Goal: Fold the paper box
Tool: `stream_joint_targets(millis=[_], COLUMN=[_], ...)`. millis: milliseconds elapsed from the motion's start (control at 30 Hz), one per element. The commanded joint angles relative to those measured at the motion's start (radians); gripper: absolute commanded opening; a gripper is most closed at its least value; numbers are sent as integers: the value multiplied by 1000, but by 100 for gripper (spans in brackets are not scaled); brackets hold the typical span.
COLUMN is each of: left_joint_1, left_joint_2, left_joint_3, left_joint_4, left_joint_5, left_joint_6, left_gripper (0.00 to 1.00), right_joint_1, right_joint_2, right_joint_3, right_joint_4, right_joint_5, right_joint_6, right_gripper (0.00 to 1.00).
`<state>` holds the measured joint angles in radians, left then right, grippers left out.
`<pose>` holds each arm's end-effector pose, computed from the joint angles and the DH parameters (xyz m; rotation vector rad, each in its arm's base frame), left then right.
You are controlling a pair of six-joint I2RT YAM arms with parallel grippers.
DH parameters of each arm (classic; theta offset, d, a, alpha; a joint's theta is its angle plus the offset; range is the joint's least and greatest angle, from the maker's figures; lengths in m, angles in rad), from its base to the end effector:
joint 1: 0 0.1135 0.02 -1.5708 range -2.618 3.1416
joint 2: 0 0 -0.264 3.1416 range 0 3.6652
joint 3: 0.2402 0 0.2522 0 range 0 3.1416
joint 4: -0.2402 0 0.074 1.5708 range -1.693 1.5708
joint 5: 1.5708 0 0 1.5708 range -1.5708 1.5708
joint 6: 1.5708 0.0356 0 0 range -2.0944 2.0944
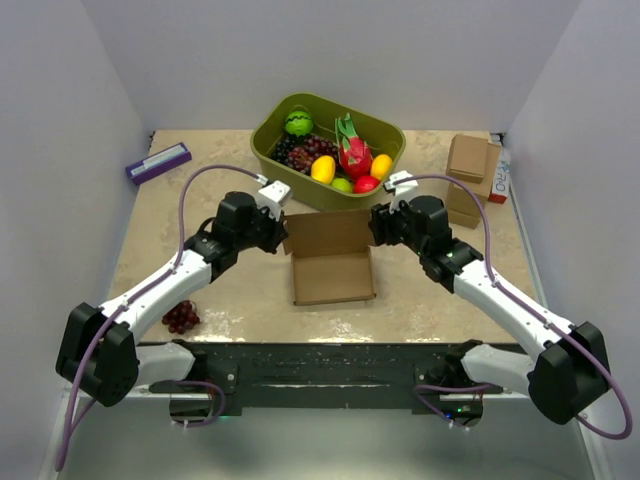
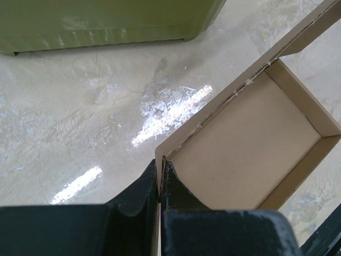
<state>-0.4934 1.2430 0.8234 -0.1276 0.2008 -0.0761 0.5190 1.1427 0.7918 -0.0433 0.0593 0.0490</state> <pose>0.2398 -0.1370 0.2618 0.5648 2.0797 -0.5475 0.2287 0.1282 0.2837 -0.4223 1.9319 0.3133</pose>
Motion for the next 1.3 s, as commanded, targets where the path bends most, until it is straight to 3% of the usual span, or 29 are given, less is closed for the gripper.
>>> stream_joint_targets(millis=[0, 167, 467, 600, 667, 833, 1067, 1267], left_joint_1=[-5, -5, -5, -5, -5, -60, -178, -243], left_joint_2=[-27, -27, -20, -13, -5, 56, 151, 203], left_joint_3=[43, 43, 46, 42, 36, 52, 66, -7], left_joint_4=[-10, 2, 20, 78, 112, 265, 417, 608], left_joint_5=[8, -12, -21, -24, -40, -150, -325, -388], left_joint_6=[35, 21, -1, -54, -125, -217, -231, -223], left_gripper=[0, 0, 0, 0, 0, 0, 0, 0], right_joint_1=[-4, -4, -4, -4, 3, 64, 187, 242], right_joint_2=[-20, -12, 34, 48, 51, 17, 51, 103], right_joint_3=[0, -22, -3, 3, -11, -52, -100, -176], right_joint_4=[39, 37, 11, 23, 39, 198, 373, 503], right_joint_5=[-98, -128, -131, -121, -104, 152, 446, 548], right_joint_6=[-35, -23, -24, 0, 55, 218, 305, 359], right_gripper=[54, 41, 27, 0, 0, 0, 0, 0])
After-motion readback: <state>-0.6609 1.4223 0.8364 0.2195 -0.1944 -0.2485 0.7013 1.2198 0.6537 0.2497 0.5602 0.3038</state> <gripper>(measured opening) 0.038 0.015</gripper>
